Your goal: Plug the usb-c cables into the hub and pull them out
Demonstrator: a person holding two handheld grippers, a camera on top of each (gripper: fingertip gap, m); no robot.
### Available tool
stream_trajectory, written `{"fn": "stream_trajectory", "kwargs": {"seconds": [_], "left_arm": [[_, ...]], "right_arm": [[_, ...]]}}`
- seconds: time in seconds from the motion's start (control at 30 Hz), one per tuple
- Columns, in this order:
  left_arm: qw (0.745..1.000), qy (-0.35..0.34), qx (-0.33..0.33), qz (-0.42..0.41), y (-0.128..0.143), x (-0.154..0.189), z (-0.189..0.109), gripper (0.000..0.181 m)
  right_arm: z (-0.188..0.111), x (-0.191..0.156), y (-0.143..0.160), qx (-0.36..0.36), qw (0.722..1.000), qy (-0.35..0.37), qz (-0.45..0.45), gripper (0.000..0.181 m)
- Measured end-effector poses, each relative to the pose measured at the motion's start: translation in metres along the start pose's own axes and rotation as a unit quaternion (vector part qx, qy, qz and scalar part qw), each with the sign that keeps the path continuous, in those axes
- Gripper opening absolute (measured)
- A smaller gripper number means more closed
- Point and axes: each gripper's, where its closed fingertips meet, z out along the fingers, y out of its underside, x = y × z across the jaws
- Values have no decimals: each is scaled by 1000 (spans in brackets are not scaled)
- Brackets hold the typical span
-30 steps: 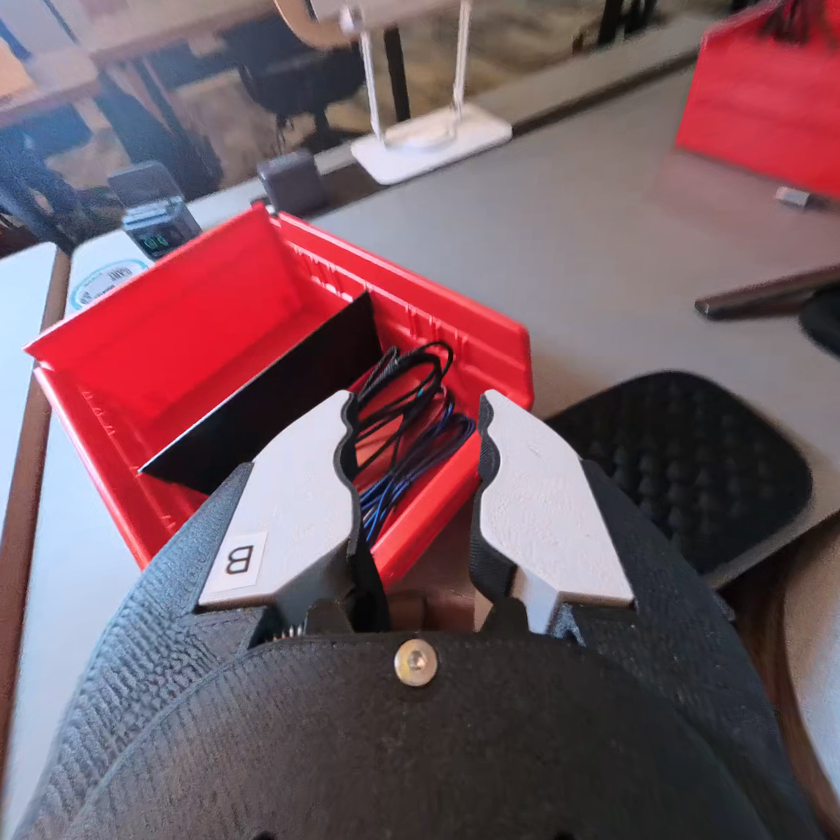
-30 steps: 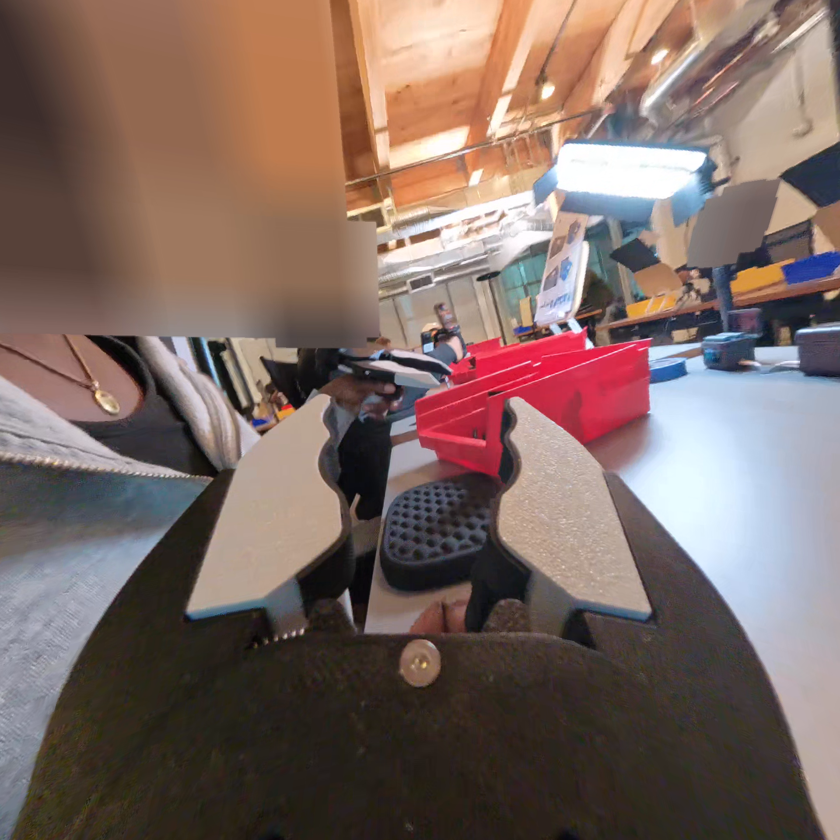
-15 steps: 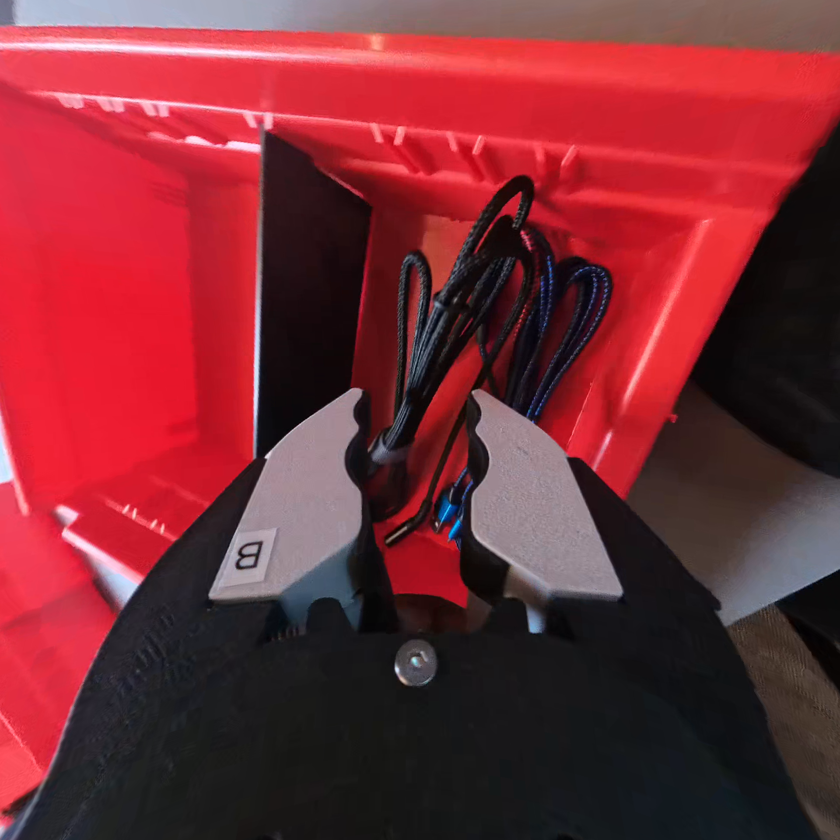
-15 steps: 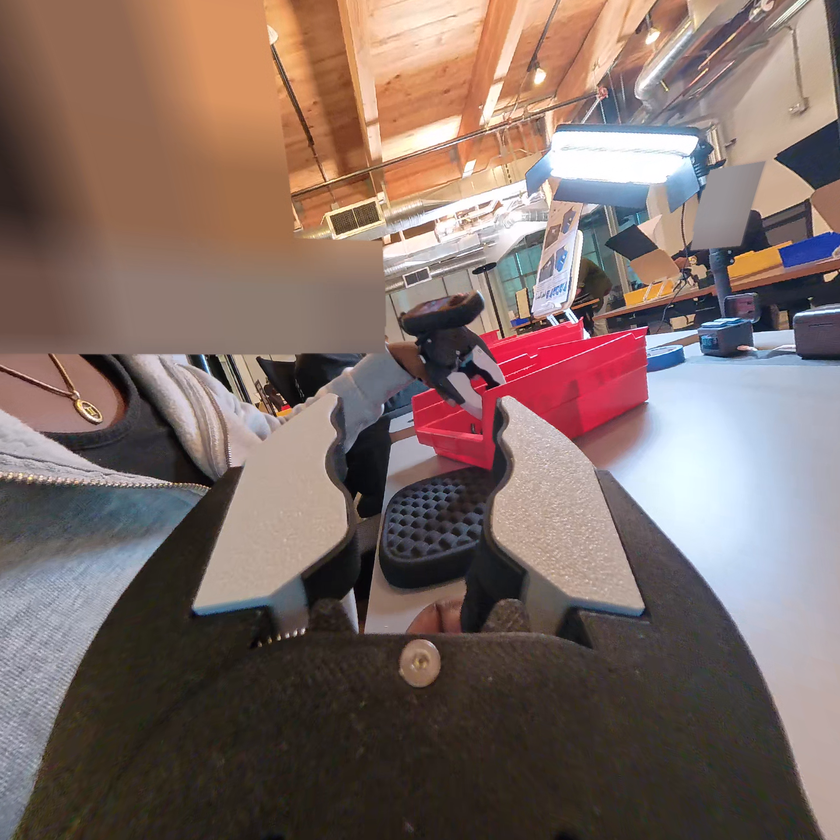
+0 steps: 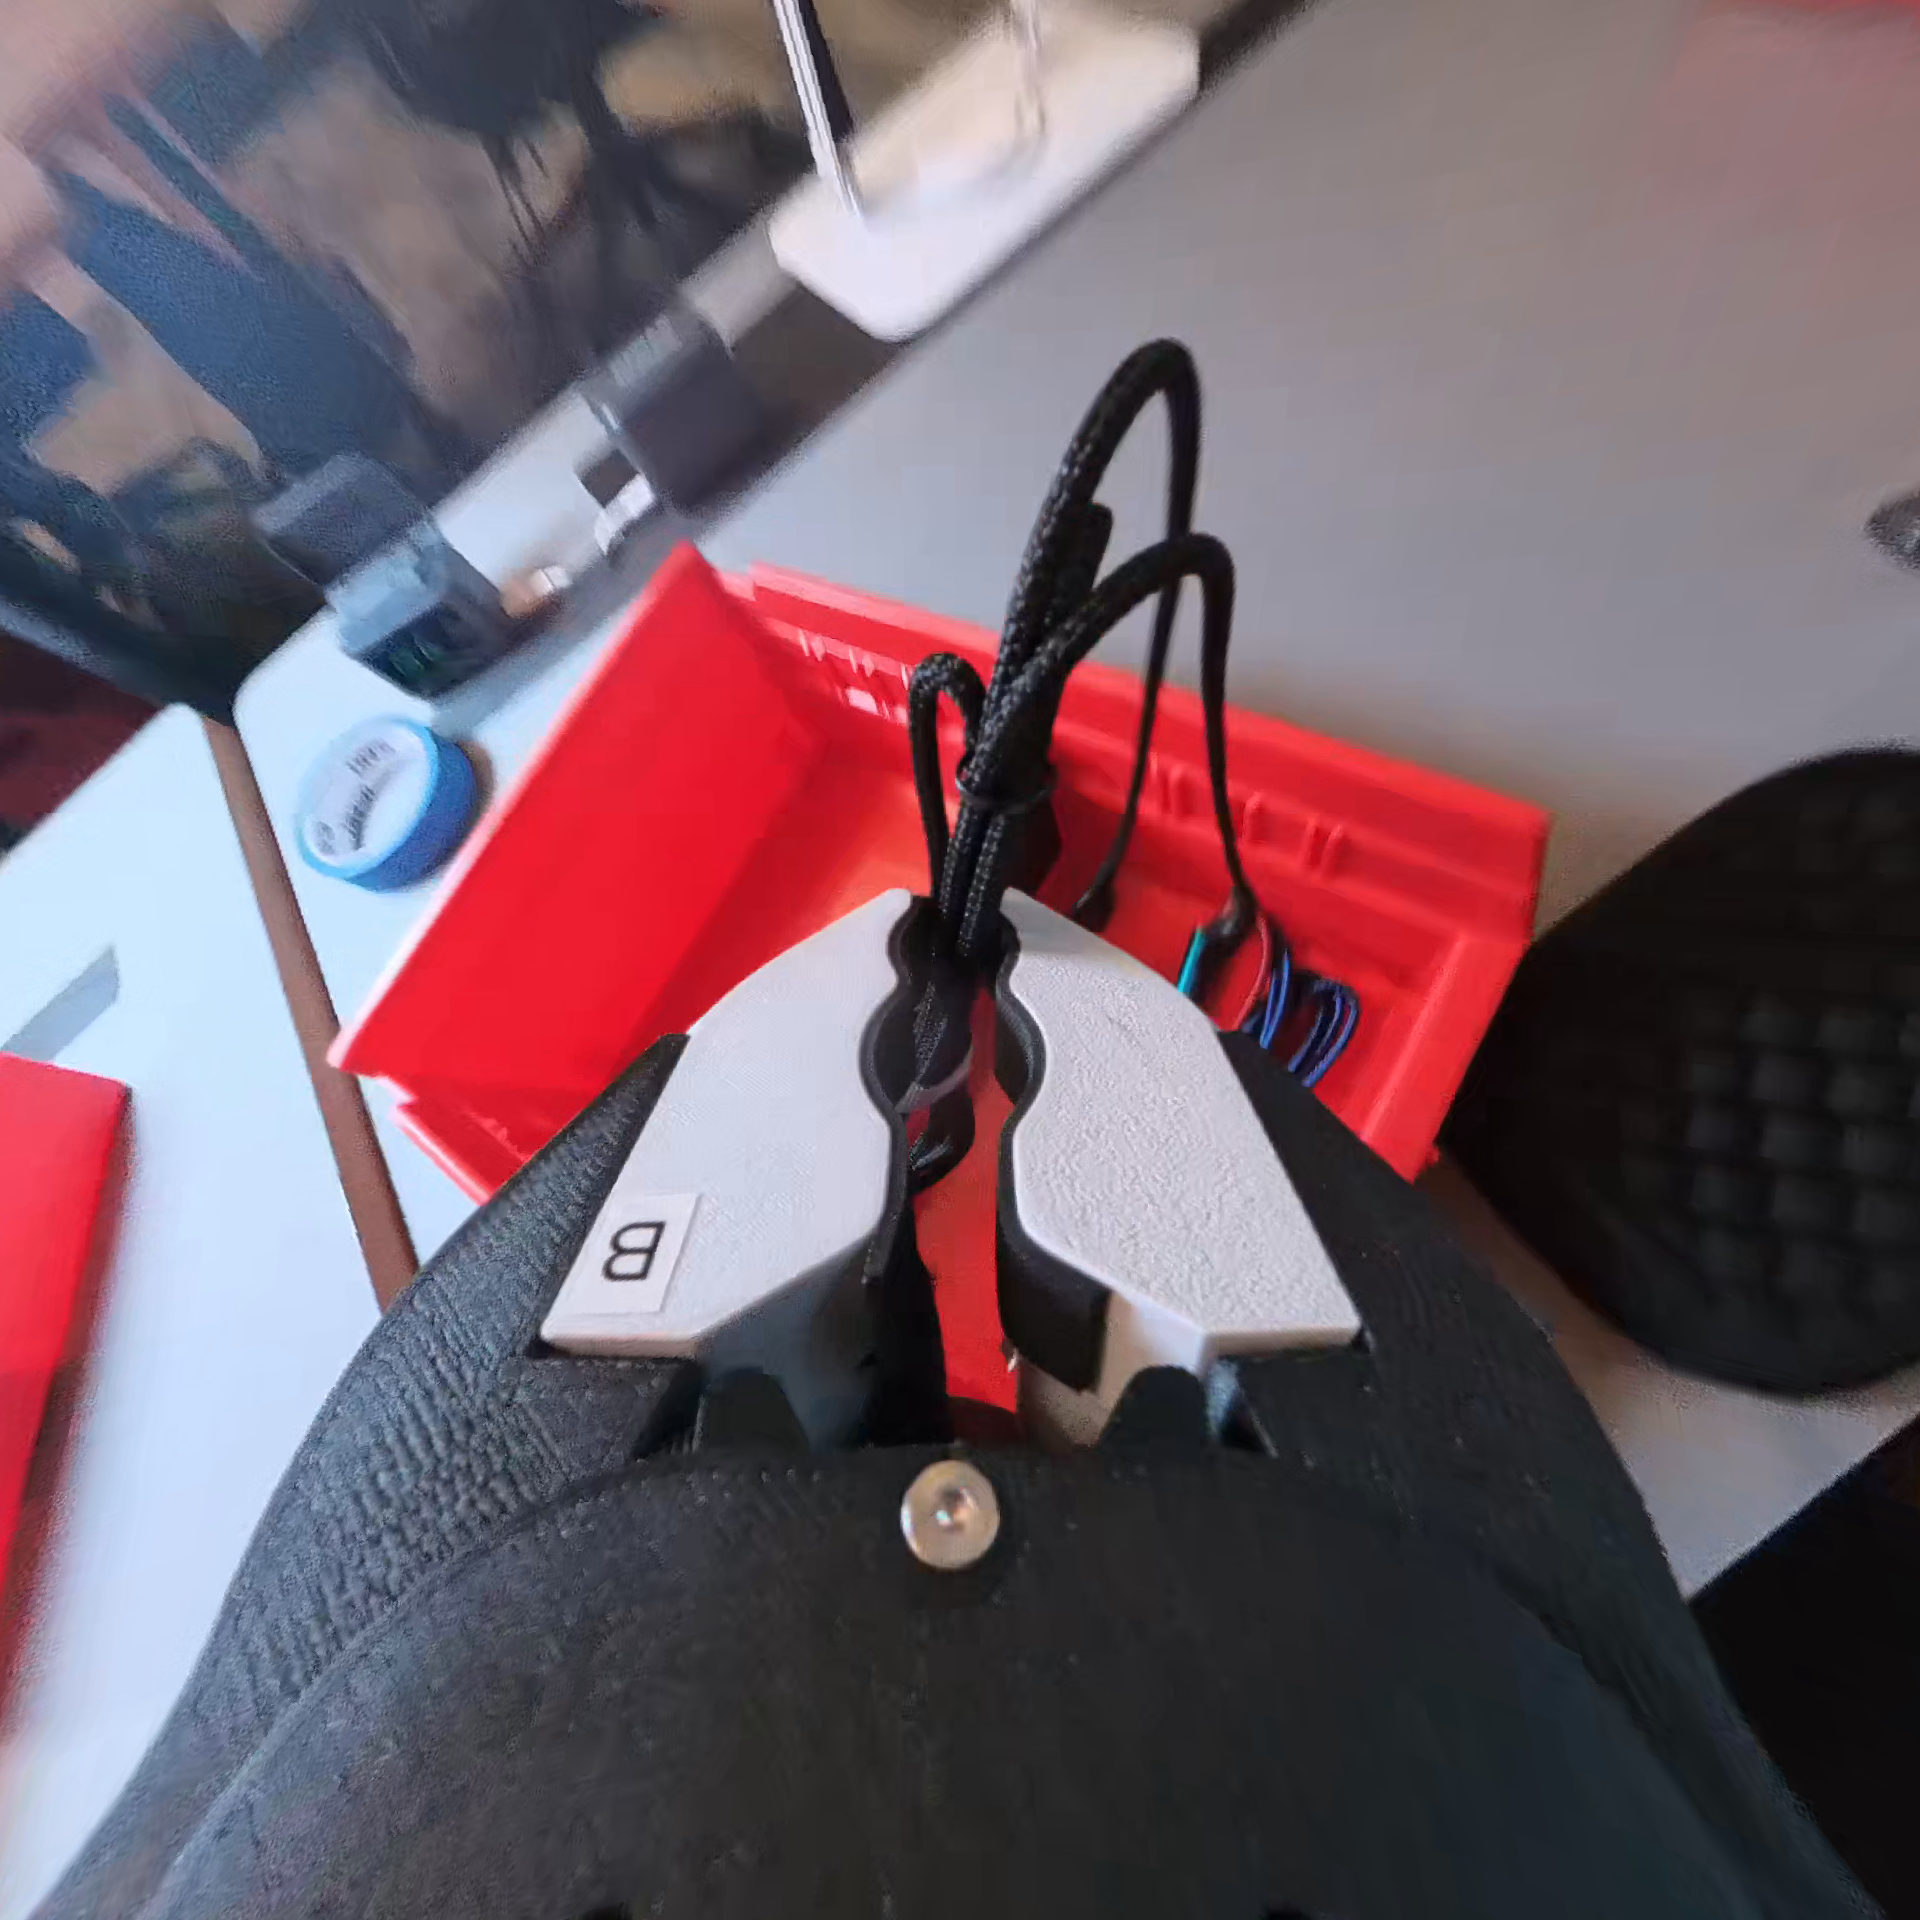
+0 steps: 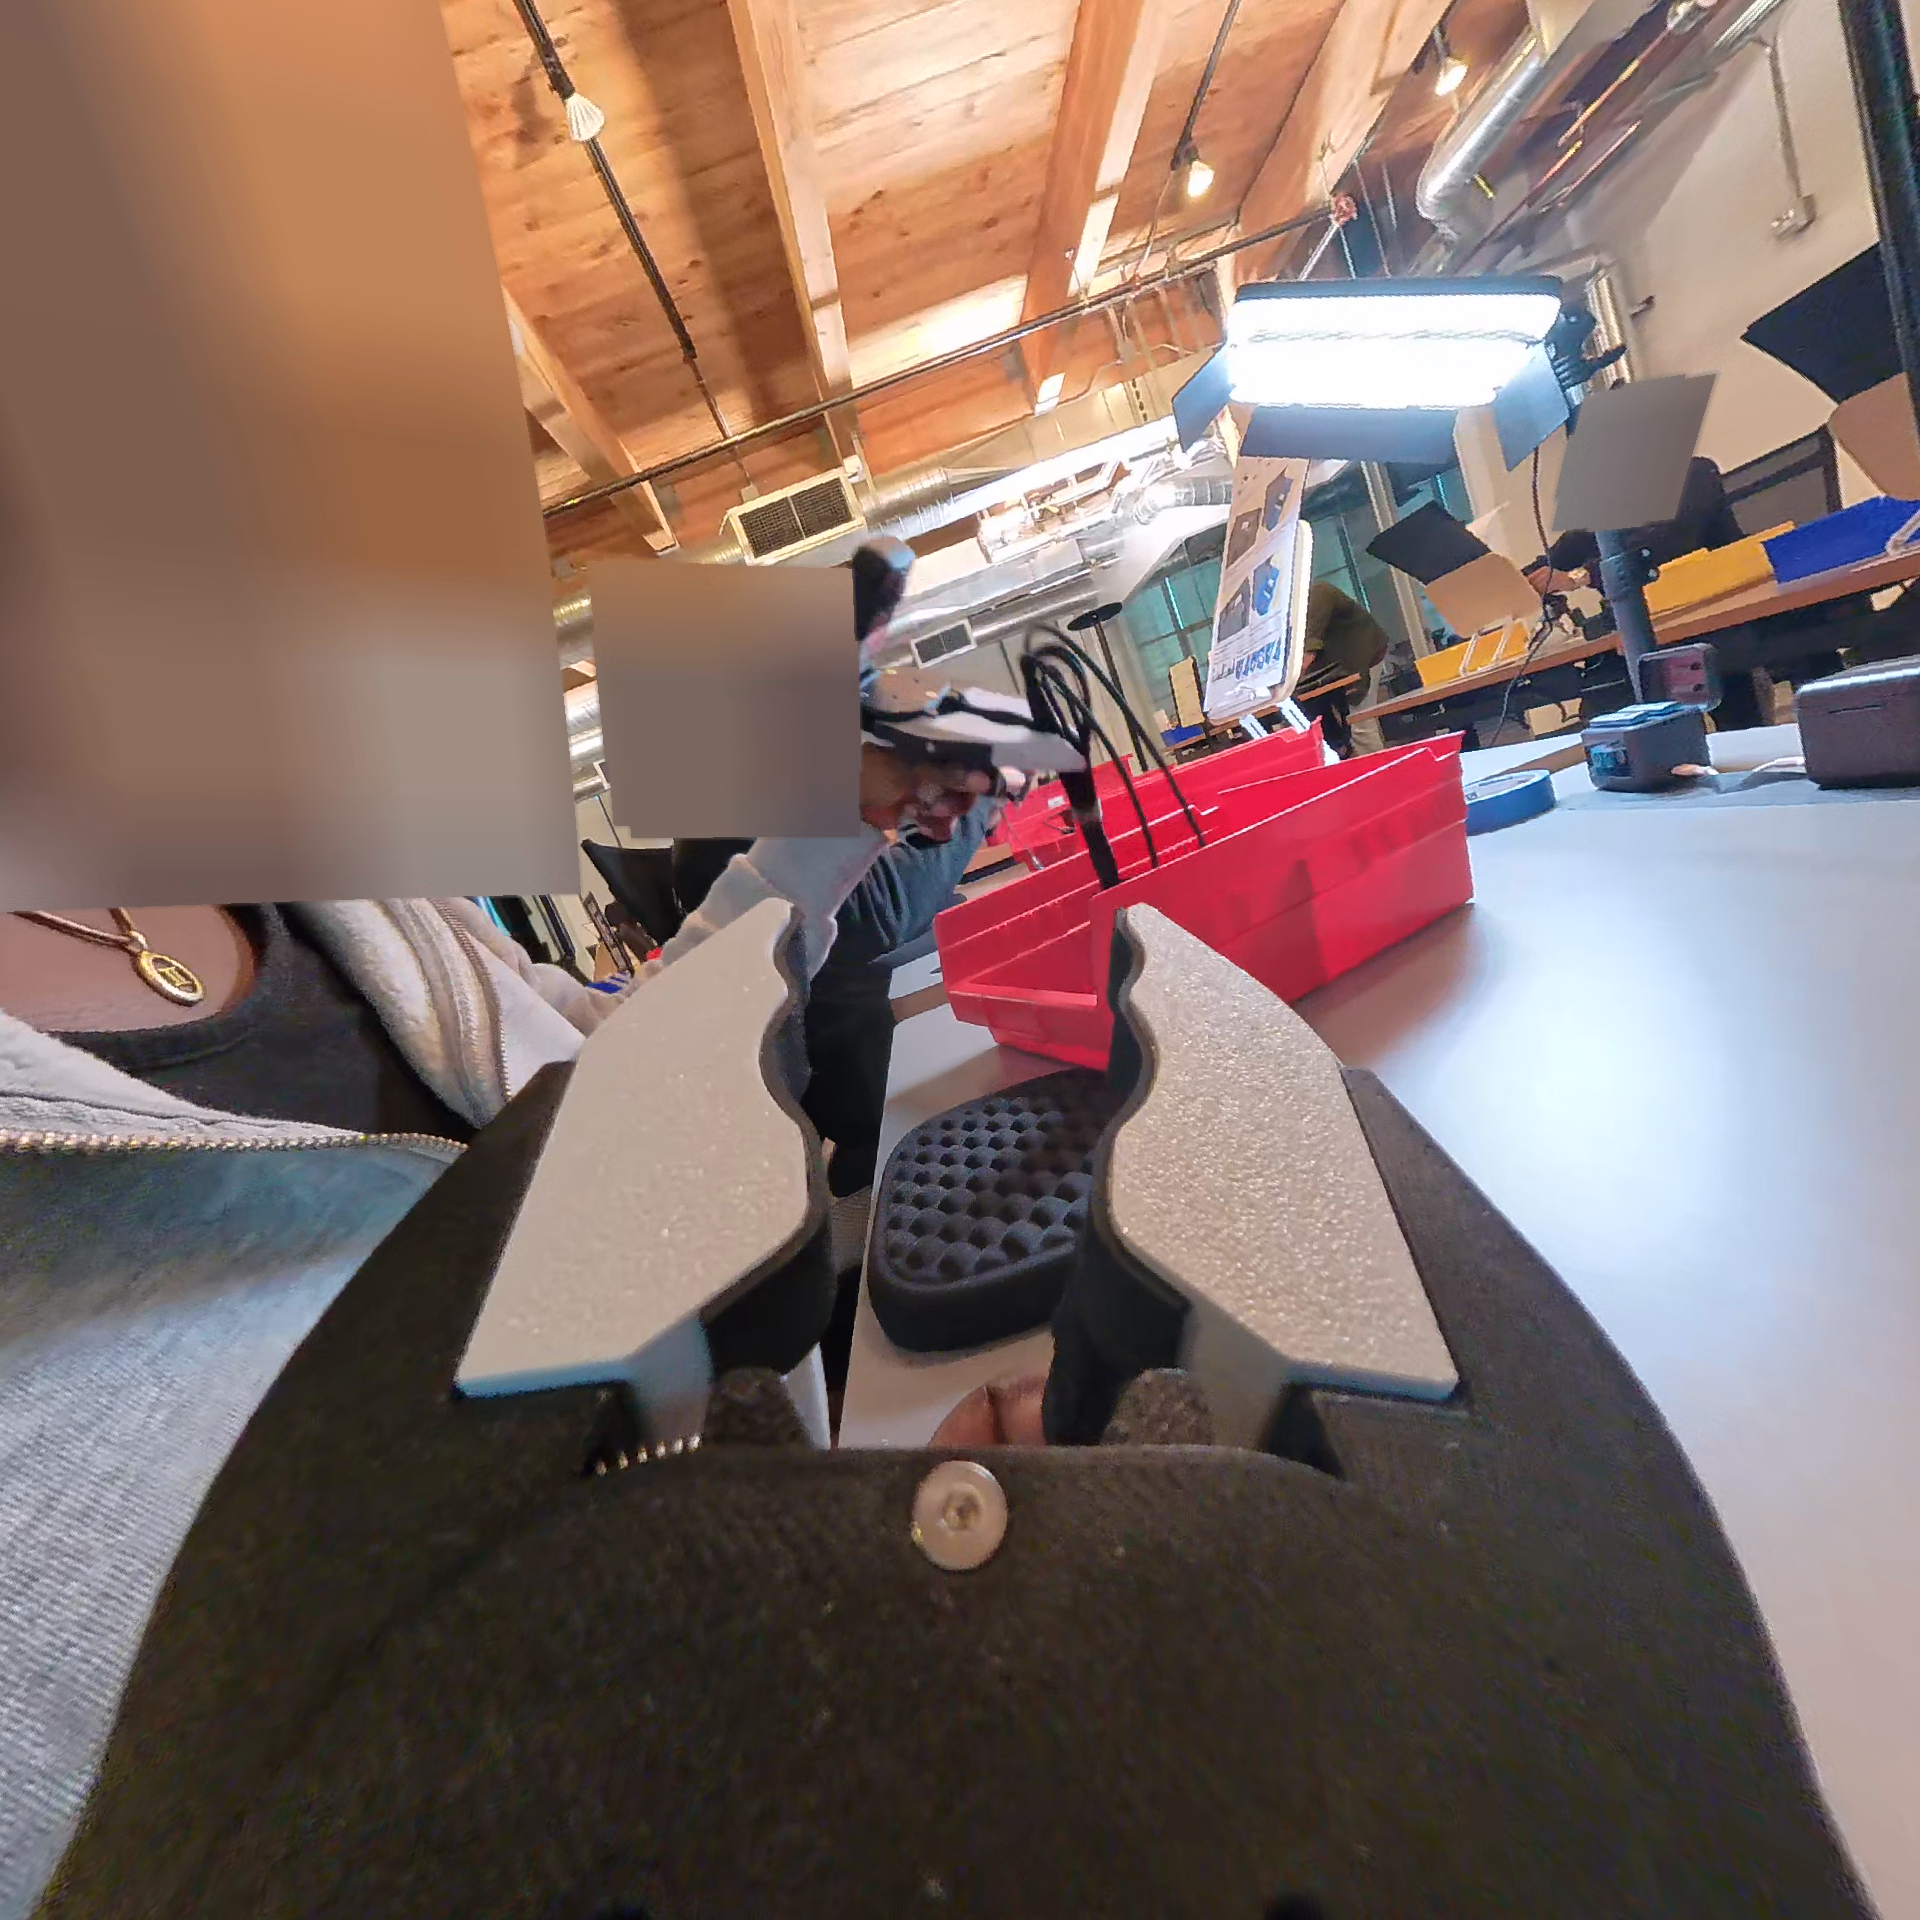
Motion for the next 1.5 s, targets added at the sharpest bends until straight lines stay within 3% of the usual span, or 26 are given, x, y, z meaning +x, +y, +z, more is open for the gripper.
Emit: {"fn": "stream_trajectory", "kwargs": {"seconds": [0.37, 0.6, 0.77, 0.93, 1.13, 1.5], "left_arm": [[964, -29, 261, -47, -90, 33, -66, 8], [927, 46, 358, -101, -122, 72, -77, 8], [918, 99, 364, -124, -125, 106, -59, 8], [908, 170, 352, -149, -123, 143, -40, 9], [903, 238, 319, -165, -118, 171, -21, 9], [909, 260, 289, -154, -113, 186, -6, 9]], "right_arm": [[3, -2, 6, -20, 1000, -1, -10, 51], [10, -6, 16, -57, 998, 3, -37, 49], [19, -4, 26, -98, 993, 22, -62, 44], [38, 2, 29, -126, 981, 56, -137, 18], [57, -10, 45, -159, 974, 17, -159, 35], [60, -13, 59, -161, 982, -13, -102, 24]]}}
